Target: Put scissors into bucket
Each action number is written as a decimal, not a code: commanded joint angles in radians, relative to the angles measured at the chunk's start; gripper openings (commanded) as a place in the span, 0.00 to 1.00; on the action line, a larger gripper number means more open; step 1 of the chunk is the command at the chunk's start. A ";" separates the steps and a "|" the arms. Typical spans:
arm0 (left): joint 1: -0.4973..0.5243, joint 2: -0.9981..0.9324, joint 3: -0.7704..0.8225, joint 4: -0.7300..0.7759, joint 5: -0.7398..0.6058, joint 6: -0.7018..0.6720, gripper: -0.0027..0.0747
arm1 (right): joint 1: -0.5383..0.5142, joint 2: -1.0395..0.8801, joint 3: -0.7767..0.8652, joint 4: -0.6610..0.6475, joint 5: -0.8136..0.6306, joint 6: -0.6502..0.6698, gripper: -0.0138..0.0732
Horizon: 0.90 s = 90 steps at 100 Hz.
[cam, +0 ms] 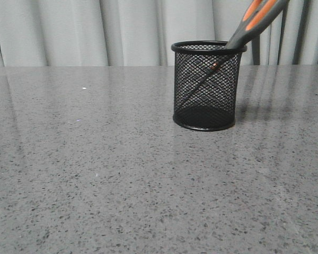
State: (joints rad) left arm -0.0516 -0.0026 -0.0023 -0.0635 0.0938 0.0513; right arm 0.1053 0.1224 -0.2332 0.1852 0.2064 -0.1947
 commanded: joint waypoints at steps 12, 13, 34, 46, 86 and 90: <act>0.002 -0.027 0.028 -0.009 -0.078 -0.008 0.01 | -0.006 -0.037 0.099 -0.151 -0.104 0.079 0.08; 0.002 -0.027 0.028 -0.009 -0.078 -0.008 0.01 | -0.006 -0.046 0.107 -0.157 -0.104 0.079 0.08; 0.002 -0.027 0.028 -0.009 -0.077 -0.008 0.01 | -0.009 -0.153 0.232 -0.169 -0.143 0.109 0.08; 0.002 -0.025 0.028 -0.009 -0.077 -0.008 0.01 | -0.028 -0.155 0.262 -0.155 -0.127 0.127 0.08; 0.002 -0.025 0.028 -0.009 -0.077 -0.008 0.01 | -0.052 -0.155 0.262 -0.161 -0.081 0.127 0.08; 0.002 -0.025 0.028 -0.009 -0.077 -0.008 0.01 | -0.052 -0.155 0.262 -0.161 -0.081 0.127 0.08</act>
State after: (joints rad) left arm -0.0516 -0.0026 -0.0023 -0.0635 0.0960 0.0513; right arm 0.0591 -0.0069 0.0114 0.0298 0.1921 -0.0641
